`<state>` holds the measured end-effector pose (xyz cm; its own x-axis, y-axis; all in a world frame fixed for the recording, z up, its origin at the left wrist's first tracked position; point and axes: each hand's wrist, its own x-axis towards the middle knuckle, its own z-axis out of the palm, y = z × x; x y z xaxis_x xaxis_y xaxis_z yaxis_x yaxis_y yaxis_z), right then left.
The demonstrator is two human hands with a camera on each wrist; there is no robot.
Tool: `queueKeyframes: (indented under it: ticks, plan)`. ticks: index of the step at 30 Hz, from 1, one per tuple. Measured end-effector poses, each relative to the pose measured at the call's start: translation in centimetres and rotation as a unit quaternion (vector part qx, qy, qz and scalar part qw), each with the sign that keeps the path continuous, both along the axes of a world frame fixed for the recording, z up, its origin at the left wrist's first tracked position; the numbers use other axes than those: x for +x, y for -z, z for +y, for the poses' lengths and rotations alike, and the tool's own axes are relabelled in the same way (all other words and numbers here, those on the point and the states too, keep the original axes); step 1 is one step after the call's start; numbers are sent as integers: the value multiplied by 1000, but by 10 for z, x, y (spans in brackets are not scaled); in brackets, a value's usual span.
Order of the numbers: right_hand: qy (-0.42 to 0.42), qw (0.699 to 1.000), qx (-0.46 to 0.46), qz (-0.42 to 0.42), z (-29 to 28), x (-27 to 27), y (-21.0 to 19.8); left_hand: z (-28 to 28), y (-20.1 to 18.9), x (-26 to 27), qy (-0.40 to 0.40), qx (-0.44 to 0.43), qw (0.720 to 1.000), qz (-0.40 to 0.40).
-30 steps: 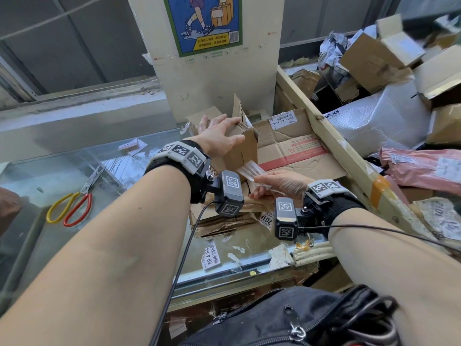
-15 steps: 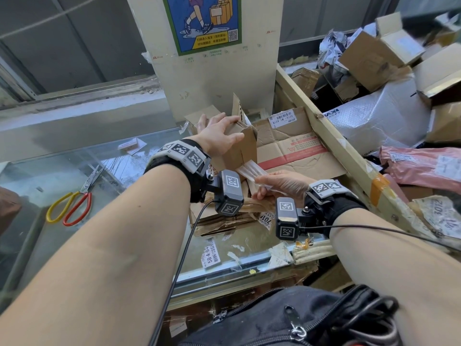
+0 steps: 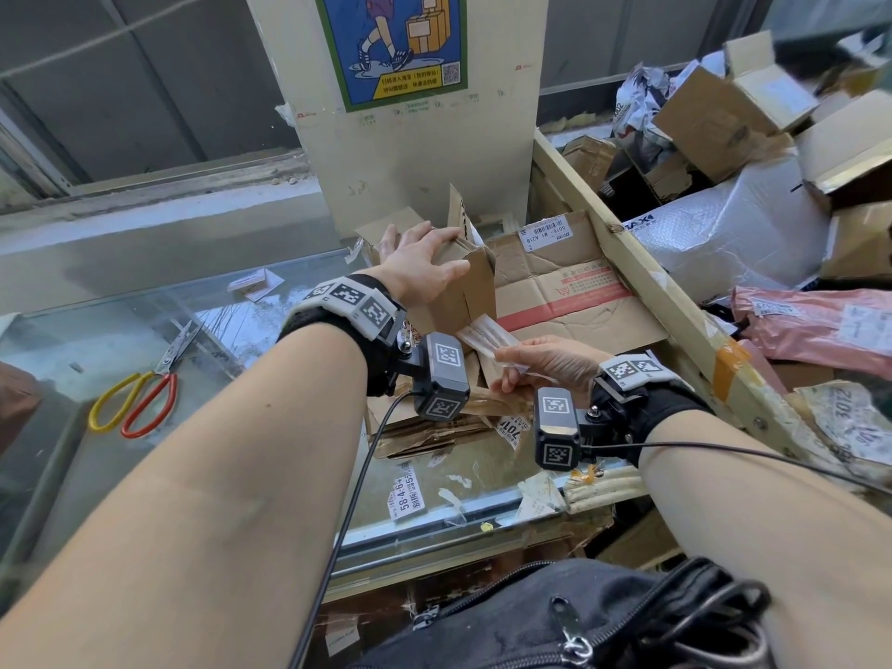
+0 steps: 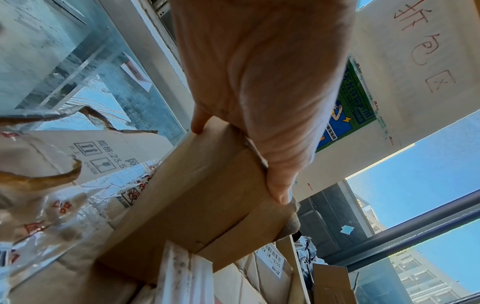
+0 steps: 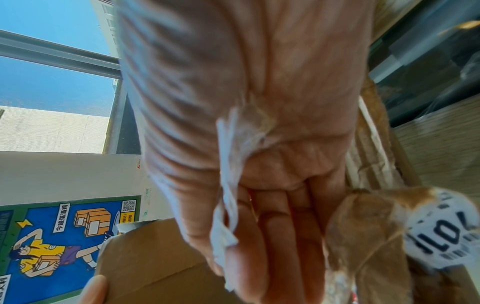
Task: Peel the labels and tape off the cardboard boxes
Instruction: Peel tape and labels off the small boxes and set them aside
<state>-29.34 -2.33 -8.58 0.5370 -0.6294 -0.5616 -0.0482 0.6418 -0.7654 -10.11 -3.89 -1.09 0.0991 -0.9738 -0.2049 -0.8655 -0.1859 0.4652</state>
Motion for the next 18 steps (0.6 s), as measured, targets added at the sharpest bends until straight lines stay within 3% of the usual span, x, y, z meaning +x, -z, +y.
queueKeyframes:
  ticks: [18]
  plan:
    - [-5, 1000, -13, 14, 7, -4, -1, 2, 0, 1, -7, 4, 1000, 2]
